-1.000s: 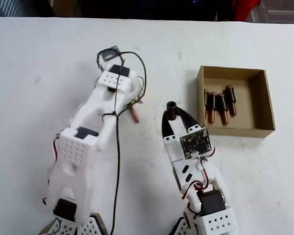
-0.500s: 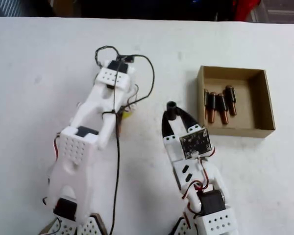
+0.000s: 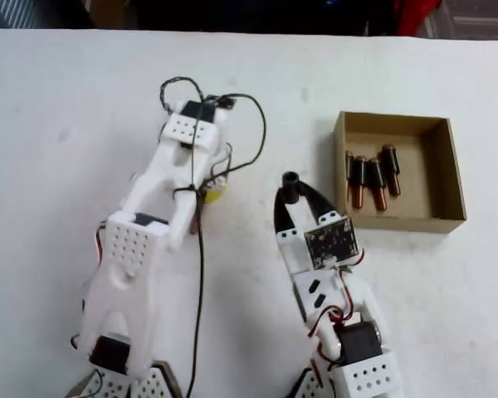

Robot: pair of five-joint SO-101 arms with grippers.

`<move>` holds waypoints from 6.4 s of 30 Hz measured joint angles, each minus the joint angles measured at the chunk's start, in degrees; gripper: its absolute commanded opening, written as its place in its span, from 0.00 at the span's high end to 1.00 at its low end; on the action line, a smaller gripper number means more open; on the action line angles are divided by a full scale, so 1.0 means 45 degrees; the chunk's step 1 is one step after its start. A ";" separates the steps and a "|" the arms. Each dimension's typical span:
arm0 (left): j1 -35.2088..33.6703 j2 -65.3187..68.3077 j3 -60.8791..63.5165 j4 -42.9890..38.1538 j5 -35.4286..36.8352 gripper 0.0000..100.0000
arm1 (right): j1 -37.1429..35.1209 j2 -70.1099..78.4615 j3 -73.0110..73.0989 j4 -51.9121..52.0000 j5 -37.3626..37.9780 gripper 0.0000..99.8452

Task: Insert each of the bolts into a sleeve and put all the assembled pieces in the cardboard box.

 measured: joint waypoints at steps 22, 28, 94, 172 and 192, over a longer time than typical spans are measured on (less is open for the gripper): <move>-0.0527 -0.3204 -0.0195 0.1524 -0.0840 0.98 | -0.0703 0.0000 0.0000 0.0000 0.0000 0.98; -0.0527 -0.5470 0.1895 0.1563 -0.1836 0.98 | -0.1641 0.0000 0.0000 0.0000 0.0000 0.98; 0.3516 -2.7409 1.9536 -1.2777 -0.1582 0.98 | -0.3927 0.0000 0.0000 -0.1915 -0.1485 0.98; 0.4239 -2.7448 2.2603 -1.2601 -0.0703 0.98 | -0.3829 0.0020 0.0000 -0.2188 -0.0547 0.98; 0.3692 -2.7565 2.2818 -1.2737 -0.0703 0.78 | -0.3810 0.0020 0.0000 -0.2188 -0.0547 0.98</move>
